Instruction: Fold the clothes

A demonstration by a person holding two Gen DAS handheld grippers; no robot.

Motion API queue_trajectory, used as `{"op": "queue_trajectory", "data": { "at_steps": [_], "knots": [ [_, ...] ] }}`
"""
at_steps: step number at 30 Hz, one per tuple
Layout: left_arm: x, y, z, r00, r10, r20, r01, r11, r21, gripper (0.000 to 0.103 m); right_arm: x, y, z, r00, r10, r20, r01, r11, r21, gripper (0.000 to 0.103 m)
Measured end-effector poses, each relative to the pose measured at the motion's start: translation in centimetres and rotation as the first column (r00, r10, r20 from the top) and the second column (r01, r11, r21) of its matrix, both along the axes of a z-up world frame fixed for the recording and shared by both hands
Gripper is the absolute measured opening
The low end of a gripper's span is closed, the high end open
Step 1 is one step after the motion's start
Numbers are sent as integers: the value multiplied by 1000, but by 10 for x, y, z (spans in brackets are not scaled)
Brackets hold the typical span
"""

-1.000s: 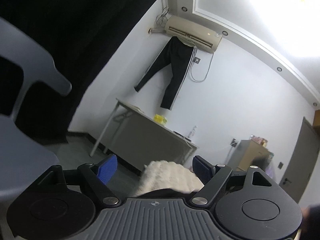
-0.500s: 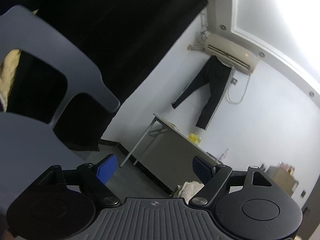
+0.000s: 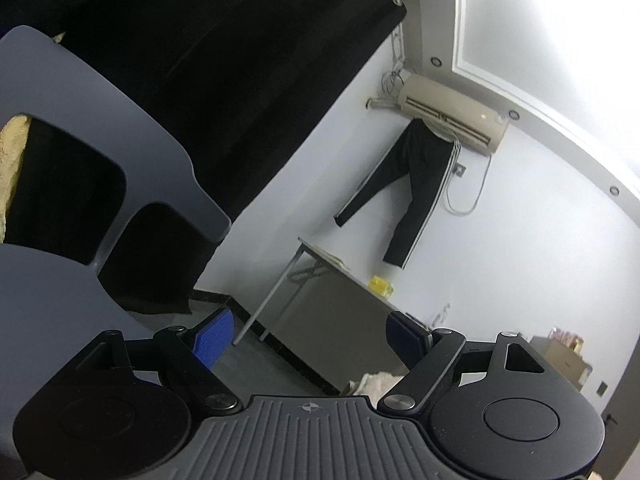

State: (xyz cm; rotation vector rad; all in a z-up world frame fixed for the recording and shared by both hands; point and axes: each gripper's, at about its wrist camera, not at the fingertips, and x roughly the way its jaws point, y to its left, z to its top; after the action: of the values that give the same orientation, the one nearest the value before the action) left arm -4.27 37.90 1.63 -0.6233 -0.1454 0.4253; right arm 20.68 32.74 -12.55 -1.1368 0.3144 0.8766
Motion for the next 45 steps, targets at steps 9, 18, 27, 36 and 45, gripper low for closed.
{"op": "queue_trajectory", "data": {
  "at_steps": [9,18,27,36,45],
  "knots": [
    [-6,2,-10,1000,-6,-17,6,999,-48,79,14,-145,80,900,-51,-432,243,884,400,49],
    [13,-43,-14,930,-350,110,364,919,-151,80,148,-434,122,812,-500,-299,574,775,264,54],
    [51,-145,-11,745,-664,63,667,740,-84,89,230,-547,125,880,-302,-366,327,945,6,54],
    [66,-161,-32,759,-635,-141,623,772,-122,89,287,-521,89,761,-218,-612,193,975,-107,55],
    [81,-165,-34,739,-639,-215,627,768,-132,89,307,-543,113,652,-246,-717,244,964,-108,2]
  ]
}}
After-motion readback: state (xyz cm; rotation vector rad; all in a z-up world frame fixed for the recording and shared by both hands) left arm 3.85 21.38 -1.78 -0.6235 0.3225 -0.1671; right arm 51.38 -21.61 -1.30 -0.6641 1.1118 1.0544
